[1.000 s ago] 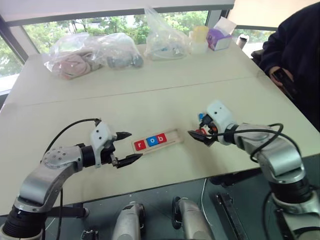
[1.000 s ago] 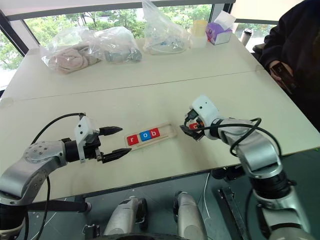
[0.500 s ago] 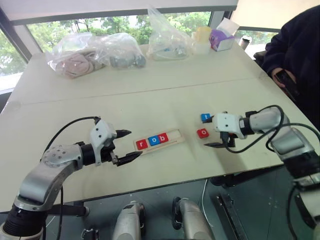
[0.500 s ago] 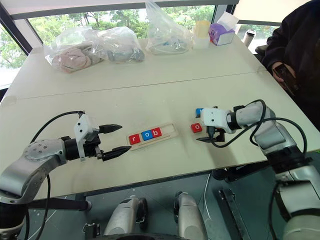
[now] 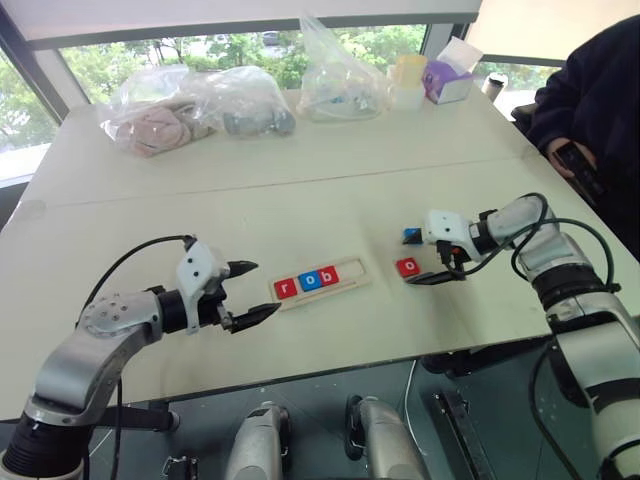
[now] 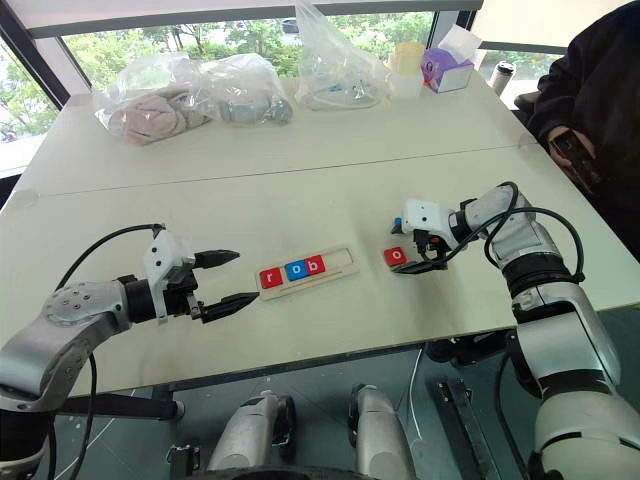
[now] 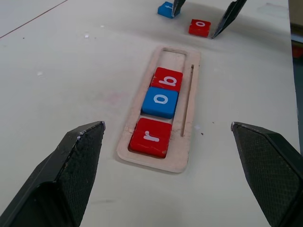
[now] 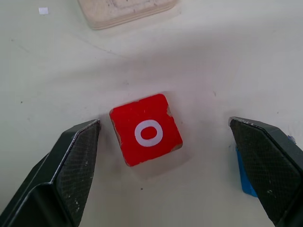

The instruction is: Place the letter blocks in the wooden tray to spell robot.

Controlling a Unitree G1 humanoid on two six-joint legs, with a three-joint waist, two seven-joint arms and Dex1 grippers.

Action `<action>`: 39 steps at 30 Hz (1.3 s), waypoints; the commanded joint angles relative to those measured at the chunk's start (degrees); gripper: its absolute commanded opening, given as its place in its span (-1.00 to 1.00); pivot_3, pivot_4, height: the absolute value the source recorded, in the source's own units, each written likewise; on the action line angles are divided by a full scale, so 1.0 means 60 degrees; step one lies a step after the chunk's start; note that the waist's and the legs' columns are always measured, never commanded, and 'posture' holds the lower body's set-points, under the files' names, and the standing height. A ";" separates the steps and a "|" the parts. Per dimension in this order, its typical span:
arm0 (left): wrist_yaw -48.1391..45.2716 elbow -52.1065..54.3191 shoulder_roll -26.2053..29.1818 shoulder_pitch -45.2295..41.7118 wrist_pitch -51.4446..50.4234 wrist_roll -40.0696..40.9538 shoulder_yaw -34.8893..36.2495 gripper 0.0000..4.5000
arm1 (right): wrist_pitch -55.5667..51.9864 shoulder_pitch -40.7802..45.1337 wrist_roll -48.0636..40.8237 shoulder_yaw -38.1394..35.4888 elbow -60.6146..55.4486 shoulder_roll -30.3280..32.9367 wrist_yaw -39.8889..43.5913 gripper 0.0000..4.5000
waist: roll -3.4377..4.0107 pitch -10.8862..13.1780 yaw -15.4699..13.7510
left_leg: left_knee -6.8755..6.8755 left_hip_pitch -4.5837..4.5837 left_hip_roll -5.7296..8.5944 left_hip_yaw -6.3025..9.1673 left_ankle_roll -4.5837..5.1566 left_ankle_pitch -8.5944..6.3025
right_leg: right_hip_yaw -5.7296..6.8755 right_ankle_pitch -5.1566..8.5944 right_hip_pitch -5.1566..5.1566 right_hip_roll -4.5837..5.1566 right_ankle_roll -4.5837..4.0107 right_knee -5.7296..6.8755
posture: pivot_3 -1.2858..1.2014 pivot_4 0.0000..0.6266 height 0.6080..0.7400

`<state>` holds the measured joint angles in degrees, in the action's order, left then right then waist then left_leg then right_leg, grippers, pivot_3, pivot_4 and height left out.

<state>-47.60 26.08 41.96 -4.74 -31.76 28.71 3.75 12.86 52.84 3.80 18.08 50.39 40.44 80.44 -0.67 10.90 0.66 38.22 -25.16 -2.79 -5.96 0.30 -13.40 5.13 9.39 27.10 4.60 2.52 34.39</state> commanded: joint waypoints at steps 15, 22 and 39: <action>-0.0017 0.0299 0.0172 0.0027 0.0247 0.0011 0.0317 1.00 | -0.0039 0.0554 -0.0079 -0.0505 0.0199 -0.0678 0.0514 -0.50 | 0.0003 0.0001 0.0047 | -0.0003 0.0129 -0.0013 0.0006 -0.0004 -0.0002 | -0.0001 0.0001 -0.0105 0.0003 -0.0004 0.0002 | 0.03 -0.52 0.77; -0.0026 0.0224 0.0162 -0.0026 0.0321 -0.0025 0.0270 1.00 | -0.0393 0.0784 -0.0169 -0.0345 -0.0969 -0.1180 0.0793 -0.50 | 0.0005 0.0002 0.0029 | -0.0011 0.0127 -0.0013 0.0001 -0.0004 -0.0001 | -0.0002 -0.0001 -0.0096 0.0004 -0.0005 0.0010 | 0.03 -0.52 0.77; 0.0327 0.0567 0.0052 0.0352 0.0305 0.0044 0.0422 1.00 | -0.0023 0.0914 0.0345 0.0190 -0.0761 -0.2146 0.0640 -0.50 | 0.0005 0.0002 0.0019 | -0.0012 0.0126 -0.0012 -0.0001 -0.0005 -0.0002 | -0.0002 0.0000 -0.0096 0.0008 -0.0006 0.0009 | 0.03 -0.52 0.77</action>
<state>-45.96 27.35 42.24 -2.72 -30.61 28.52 4.27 11.91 56.34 6.03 19.48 46.00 27.84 84.37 -0.63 10.91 0.77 38.16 -24.41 -2.86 -5.96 0.27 -13.41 5.11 9.39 26.52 4.65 2.49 34.45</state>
